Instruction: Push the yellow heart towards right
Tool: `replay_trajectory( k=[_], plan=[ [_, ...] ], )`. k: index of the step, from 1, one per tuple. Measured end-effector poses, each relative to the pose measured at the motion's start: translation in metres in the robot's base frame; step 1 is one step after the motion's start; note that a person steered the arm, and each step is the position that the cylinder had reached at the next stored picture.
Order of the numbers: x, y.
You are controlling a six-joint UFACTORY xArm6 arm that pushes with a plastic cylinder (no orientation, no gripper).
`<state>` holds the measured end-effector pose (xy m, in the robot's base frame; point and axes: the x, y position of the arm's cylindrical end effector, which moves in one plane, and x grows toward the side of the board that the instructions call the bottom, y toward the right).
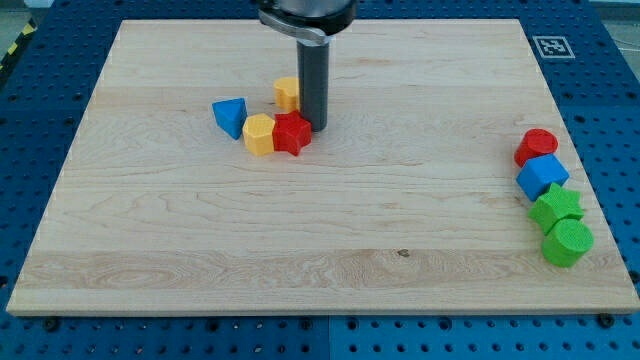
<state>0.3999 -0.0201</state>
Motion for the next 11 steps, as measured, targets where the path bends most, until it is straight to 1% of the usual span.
replay_trajectory(
  k=[2,4,5,7,9,10,11],
  plan=[
    [-0.008,-0.047],
    [-0.031,-0.060],
    [-0.034,-0.057],
    [-0.034,-0.030],
    [-0.053,-0.051],
    [-0.052,-0.037],
    [-0.052,-0.009]
  ],
)
